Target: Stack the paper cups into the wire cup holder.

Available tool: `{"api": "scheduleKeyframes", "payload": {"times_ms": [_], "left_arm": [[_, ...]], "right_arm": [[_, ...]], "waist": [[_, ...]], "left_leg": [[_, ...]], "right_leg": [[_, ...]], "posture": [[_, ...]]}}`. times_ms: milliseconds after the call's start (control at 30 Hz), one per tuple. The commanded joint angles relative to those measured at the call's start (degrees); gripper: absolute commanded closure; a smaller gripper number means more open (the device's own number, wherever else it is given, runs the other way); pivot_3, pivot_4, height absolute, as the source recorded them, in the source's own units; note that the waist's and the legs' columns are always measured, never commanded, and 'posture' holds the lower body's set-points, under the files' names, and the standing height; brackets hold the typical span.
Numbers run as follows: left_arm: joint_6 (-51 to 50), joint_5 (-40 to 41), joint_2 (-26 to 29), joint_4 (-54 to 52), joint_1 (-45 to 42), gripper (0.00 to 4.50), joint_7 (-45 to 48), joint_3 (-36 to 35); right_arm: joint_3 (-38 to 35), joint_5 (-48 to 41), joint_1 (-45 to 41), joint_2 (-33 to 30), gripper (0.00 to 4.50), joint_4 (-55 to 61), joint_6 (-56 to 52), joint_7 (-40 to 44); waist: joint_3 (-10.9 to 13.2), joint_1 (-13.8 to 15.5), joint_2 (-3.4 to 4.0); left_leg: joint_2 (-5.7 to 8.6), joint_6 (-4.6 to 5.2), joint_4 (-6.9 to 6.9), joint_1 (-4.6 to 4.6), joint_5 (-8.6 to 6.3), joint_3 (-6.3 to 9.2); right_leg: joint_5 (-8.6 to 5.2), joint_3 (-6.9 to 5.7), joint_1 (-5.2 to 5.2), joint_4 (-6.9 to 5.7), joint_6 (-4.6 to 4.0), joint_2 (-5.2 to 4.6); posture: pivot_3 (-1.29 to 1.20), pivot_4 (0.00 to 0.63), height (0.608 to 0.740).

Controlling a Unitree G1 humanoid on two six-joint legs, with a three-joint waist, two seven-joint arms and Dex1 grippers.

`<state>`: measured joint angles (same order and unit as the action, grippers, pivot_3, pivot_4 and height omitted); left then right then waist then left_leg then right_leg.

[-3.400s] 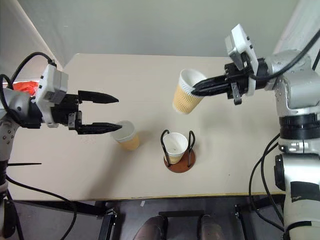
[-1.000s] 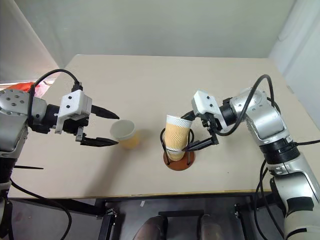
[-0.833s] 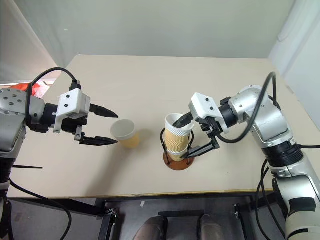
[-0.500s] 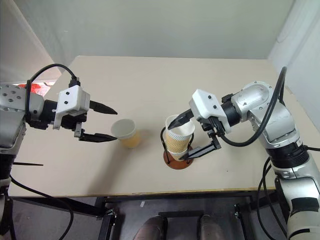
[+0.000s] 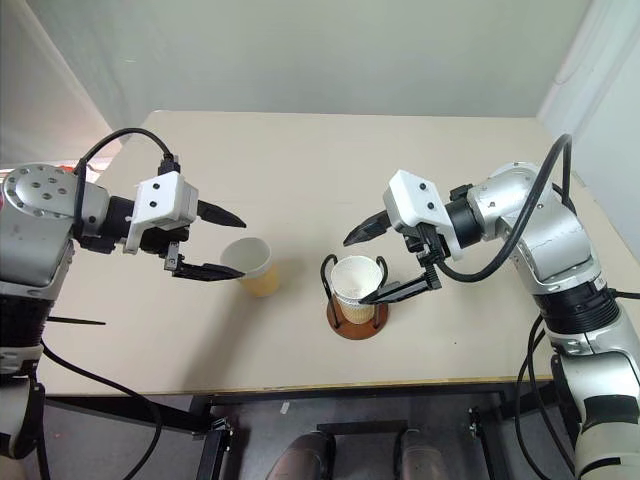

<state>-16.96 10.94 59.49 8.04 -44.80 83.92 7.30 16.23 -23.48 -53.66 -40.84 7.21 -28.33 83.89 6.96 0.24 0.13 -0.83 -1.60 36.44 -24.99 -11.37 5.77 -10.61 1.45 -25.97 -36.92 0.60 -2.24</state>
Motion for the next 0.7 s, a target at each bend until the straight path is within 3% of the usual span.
{"api": "scheduleKeyframes", "payload": {"times_ms": [33, 133, 267, 667, 700], "left_arm": [[1.01, -0.25, 0.81, -0.4, -1.32, 0.0, 1.27, -0.68], [2.66, -1.61, 0.93, -0.13, -1.61, 0.0, 3.35, 1.17], [7.0, -6.35, -0.5, 3.57, -3.59, 0.0, 3.86, 4.88], [18.31, -16.84, -7.15, 16.33, -6.81, 0.0, 1.32, 11.87], [19.02, -17.8, -7.71, 17.26, -7.1, 0.18, 0.63, 12.23]], "right_arm": [[-3.48, -1.05, -2.1, -1.02, 0.05, 1.31, 0.1, -0.28], [-4.42, -0.46, -2.15, -0.23, 0.05, 0.41, -0.61, -3.25], [-5.52, 3.03, -3.74, 6.18, 0.05, -2.98, -1.54, -15.07], [-6.48, 2.67, -1.81, 5.81, 0.05, 0.21, -3.56, -18.26], [-6.6, 2.37, -1.69, 5.65, 0.02, 0.59, -4.06, -18.39]], "waist": [[0.0, 0.01, 0.0], [0.0, 0.0, 0.0], [-0.01, -0.01, -0.01], [-0.01, 0.15, -0.01], [-0.01, 0.19, -0.01]], "left_leg": [[0.0, 0.0, 0.0, 0.0, 0.0, 0.0], [0.0, 0.0, 0.03, 0.0, 0.0, 0.0], [-0.01, 0.0, 0.06, 0.06, 0.0, 0.02], [0.03, 0.1, 0.08, -0.08, -0.09, 0.02], [0.03, 0.1, 0.08, -0.09, -0.1, 0.02]], "right_leg": [[0.0, 0.0, 0.0, 0.0, 0.0, 0.0], [0.0, 0.0, 0.01, 0.0, 0.0, 0.0], [0.02, 0.01, 0.01, -0.03, 0.02, 0.0], [0.12, 0.0, -0.01, 0.07, 0.15, -0.04], [0.13, 0.0, -0.01, 0.08, 0.17, -0.04]], "posture": [[0.0, 0.15, 0.74], [0.0, 0.15, 0.74], [0.0, 0.15, 0.74], [0.0, 0.15, 0.74], [0.0, 0.15, 0.74]]}}
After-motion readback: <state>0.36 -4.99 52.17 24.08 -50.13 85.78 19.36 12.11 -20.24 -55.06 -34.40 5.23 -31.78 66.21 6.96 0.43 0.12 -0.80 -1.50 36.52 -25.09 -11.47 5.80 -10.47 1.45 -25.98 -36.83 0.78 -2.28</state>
